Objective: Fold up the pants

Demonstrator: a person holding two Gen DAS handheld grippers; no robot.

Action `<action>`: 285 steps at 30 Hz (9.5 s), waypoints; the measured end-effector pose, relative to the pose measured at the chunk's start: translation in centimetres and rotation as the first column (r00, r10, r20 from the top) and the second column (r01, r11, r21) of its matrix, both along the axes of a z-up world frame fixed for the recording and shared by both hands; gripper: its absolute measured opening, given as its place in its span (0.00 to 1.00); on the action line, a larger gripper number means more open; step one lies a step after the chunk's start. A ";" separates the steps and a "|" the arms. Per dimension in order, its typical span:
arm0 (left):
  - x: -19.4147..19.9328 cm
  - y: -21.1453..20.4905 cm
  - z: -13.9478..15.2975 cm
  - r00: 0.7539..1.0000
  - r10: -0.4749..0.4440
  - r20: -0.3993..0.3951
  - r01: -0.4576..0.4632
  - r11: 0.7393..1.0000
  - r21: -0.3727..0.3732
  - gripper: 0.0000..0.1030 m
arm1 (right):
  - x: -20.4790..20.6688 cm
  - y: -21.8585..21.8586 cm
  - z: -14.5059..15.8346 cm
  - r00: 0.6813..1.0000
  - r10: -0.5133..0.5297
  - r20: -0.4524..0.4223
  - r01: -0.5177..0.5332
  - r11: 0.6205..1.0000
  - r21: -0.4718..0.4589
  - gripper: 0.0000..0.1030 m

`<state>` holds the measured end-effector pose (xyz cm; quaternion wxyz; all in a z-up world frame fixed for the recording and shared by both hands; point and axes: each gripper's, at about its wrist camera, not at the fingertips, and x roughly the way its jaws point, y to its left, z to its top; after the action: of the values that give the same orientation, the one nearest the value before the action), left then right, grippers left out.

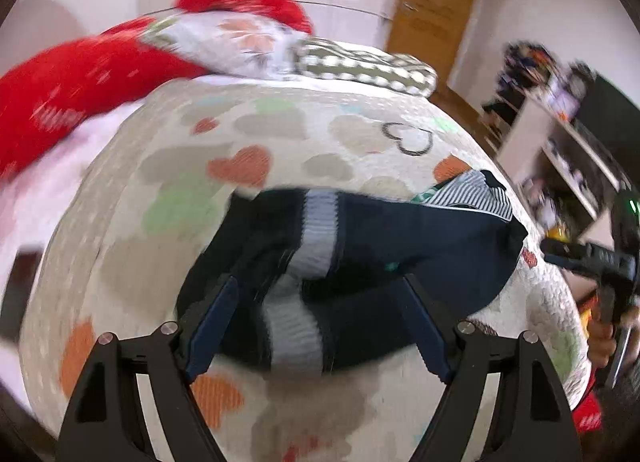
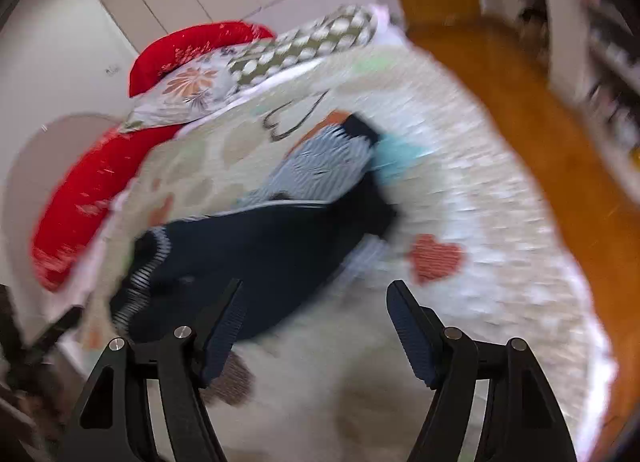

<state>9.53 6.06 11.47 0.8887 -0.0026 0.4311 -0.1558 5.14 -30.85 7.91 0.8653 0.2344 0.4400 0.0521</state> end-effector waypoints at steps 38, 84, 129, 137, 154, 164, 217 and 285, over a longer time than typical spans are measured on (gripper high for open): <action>18.8 2.8 -4.0 0.990 0.091 -0.106 -0.078 0.989 0.126 0.07 | 18.8 3.4 2.3 0.992 0.009 -0.125 -0.003 0.999 0.044 0.06; 3.7 10.3 -7.1 0.946 0.239 -0.220 -0.271 0.954 -0.128 0.22 | 4.3 -0.6 -4.2 0.989 -0.084 -0.120 0.085 0.996 0.005 0.11; -7.8 12.0 -4.4 0.928 0.369 -0.045 -0.371 0.909 -0.188 0.70 | 19.0 -0.1 -1.3 0.979 -0.139 -0.149 0.133 0.990 -0.051 0.05; -10.3 9.6 -1.8 0.941 0.339 0.017 -0.333 0.933 -0.137 0.71 | 12.2 -2.7 -2.8 0.966 -0.203 -0.161 0.195 0.979 -0.063 0.14; -13.0 4.0 2.7 0.956 0.279 0.086 -0.277 0.960 -0.034 0.78 | -14.3 -7.7 -1.2 0.939 -0.344 0.020 0.342 0.938 0.064 0.51; -12.7 3.0 1.8 0.957 0.283 0.058 -0.283 0.959 -0.002 0.82 | -14.3 -5.8 -0.1 0.951 -0.299 0.075 0.304 0.951 -0.061 0.60; -13.1 3.6 -0.4 0.941 0.330 0.077 -0.338 0.928 0.156 0.82 | -12.0 6.1 -1.9 1.000 0.013 0.007 -0.010 0.947 -0.321 0.63; 10.0 5.6 -0.7 0.982 0.061 -0.179 -0.078 0.993 -0.088 0.83 | 10.9 10.1 1.8 0.939 0.317 -0.135 -0.345 0.850 -0.399 0.64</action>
<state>19.58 11.66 10.76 0.8509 -0.0735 0.4999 -0.1440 16.02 -20.70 9.74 0.8586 -0.0335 0.5022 0.0976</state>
